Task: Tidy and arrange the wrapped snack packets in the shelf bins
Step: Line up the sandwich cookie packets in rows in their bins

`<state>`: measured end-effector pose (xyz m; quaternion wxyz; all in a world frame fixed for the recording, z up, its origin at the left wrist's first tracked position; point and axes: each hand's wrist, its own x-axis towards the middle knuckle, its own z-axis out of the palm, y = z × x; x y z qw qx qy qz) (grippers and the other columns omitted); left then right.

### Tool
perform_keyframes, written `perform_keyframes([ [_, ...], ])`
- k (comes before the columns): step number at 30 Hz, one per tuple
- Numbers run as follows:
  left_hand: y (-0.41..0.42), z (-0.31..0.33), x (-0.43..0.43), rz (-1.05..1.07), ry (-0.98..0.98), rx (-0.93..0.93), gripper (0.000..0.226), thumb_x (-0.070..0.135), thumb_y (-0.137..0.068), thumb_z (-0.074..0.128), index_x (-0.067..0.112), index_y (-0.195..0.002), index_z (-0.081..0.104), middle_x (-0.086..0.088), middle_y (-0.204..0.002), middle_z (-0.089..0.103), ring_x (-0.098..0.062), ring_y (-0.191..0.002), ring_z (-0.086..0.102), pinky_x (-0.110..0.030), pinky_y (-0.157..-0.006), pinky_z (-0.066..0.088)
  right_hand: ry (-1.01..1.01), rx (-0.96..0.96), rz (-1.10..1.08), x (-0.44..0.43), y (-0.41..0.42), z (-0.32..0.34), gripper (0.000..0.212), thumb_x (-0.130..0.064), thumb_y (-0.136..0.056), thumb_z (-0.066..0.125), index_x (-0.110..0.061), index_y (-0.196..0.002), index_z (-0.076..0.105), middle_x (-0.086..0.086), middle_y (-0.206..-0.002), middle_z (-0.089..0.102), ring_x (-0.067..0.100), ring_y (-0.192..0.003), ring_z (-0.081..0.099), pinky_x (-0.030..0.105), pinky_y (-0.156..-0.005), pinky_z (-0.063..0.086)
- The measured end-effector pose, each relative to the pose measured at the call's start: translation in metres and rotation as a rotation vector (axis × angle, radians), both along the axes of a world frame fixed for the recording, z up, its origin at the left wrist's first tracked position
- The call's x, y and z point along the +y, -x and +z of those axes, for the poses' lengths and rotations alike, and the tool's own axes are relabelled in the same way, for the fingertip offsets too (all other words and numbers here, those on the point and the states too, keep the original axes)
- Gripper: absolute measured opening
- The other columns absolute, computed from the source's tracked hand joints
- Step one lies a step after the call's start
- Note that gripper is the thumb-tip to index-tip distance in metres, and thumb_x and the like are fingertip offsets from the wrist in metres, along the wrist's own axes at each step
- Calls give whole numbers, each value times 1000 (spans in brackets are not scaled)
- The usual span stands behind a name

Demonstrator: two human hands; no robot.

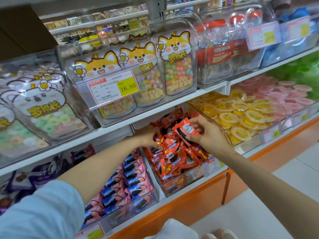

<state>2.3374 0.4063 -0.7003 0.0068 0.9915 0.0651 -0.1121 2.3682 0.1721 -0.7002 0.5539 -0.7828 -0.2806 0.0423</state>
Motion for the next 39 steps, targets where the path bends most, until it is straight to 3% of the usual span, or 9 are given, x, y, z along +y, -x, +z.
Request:
perform_keyframes([
  [7,-7,-1,-7,64,-50,47,48,39,-77,72,19,-111,44,-2,-99,55,-21,-84,52,-30,-64,41,17,2,2,1,0,0,37,-9,-78,74,-23,-106,54,-10,-88,48,5,-81,43,9,-65,37],
  [14,-7,-5,-8,91,-96,-38,57,39,-78,71,17,-125,47,-8,-127,45,-29,-107,52,-32,-76,42,20,-10,-14,-2,-1,0,38,-11,-75,78,-24,-103,57,-11,-87,54,12,-78,48,22,-70,44],
  [18,-5,-1,-3,101,-25,7,58,45,-77,72,17,-122,49,-6,-121,53,-25,-104,54,-31,-78,43,29,-30,-30,-5,2,8,38,-10,-74,78,-28,-101,57,-20,-83,58,-2,-55,49,24,-63,39],
  [23,10,19,-18,258,419,-307,21,34,-93,54,15,-101,56,0,-90,68,-15,-81,64,-27,-69,47,-22,-32,-21,-3,3,7,34,-7,-75,76,-29,-91,57,-6,-62,58,10,-50,47,28,-61,42],
  [26,24,38,-42,322,1057,-62,27,40,-98,40,16,-100,52,-6,-82,73,-8,-63,68,-20,-55,52,-63,-41,49,-1,5,5,34,3,-81,68,-30,-87,58,-4,-49,54,8,-46,48,28,-55,48],
  [28,29,43,-52,292,1250,86,34,43,-97,38,15,-108,54,-14,-100,71,-12,-76,70,-20,-63,55,-69,-66,110,2,8,3,37,10,-82,61,-27,-86,59,7,-73,64,14,-53,51,17,-57,44],
  [31,30,43,-55,322,1374,51,17,28,-95,51,13,-101,55,-7,-94,70,-10,-76,70,-20,-69,57,-86,-67,172,6,10,3,35,14,-79,61,-18,-92,64,2,-120,58,9,-82,61,11,-70,46],
  [34,29,42,-54,331,1400,48,9,22,-93,55,15,-96,58,1,-81,73,-8,-75,70,-18,-70,56,-92,-112,203,5,10,4,25,15,-79,62,-7,-90,68,2,-124,53,-7,-81,58,9,-68,44],
  [39,32,41,-53,330,1402,29,6,20,-92,55,14,-91,57,1,-84,67,-5,-74,65,-17,-65,54,-99,-144,264,4,12,4,31,12,-79,64,-16,-66,69,-15,-122,51,4,-99,56,10,-76,47],
])
